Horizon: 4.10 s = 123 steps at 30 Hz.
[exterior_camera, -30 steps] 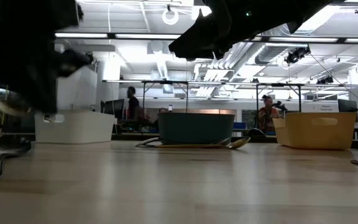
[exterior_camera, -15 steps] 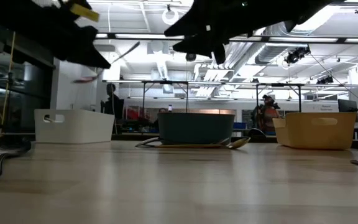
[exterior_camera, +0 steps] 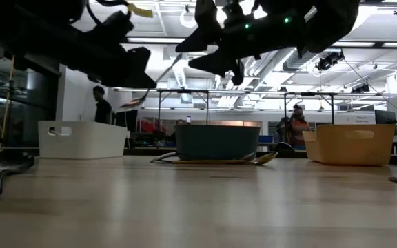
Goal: Sort silverware by color (type)
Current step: Put the purple spoon into the transparent bin
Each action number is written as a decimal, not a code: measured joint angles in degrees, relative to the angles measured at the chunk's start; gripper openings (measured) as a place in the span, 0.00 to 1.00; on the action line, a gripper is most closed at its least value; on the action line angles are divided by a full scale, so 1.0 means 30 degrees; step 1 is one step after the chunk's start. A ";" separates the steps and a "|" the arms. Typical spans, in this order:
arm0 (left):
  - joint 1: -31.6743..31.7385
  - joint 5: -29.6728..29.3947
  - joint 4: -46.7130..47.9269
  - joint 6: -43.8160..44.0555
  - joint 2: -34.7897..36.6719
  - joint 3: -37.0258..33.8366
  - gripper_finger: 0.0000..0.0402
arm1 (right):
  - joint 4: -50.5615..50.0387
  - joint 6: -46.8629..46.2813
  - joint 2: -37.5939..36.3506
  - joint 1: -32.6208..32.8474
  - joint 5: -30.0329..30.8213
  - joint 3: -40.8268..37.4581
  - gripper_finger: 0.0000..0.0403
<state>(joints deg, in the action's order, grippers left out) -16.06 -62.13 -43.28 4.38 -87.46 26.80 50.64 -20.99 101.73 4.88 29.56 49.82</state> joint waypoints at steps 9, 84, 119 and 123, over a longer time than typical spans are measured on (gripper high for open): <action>0.0250 0.0145 -0.0072 -0.2468 -0.1318 0.2202 0.00 | 0.0713 -0.0340 0.0600 -0.0278 0.0135 0.0066 0.50; 0.0468 0.2059 0.0180 -0.2994 -0.1216 0.2509 0.00 | 0.1120 -0.0558 0.0615 -0.0239 -0.0348 0.0087 0.50; -0.0209 -0.1748 -0.1561 -0.6650 -0.1195 0.2501 0.00 | -0.0153 -0.0696 0.0615 -0.0895 -0.0072 0.0087 0.50; -0.0202 -0.0945 -0.1381 -0.5599 -0.1195 0.2501 0.00 | 0.1238 -0.0627 0.0622 -0.0873 -0.0720 0.0087 0.50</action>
<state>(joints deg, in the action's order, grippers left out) -16.67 -64.96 -47.42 -12.42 -91.05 34.30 54.35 -22.87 103.59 2.26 27.40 50.09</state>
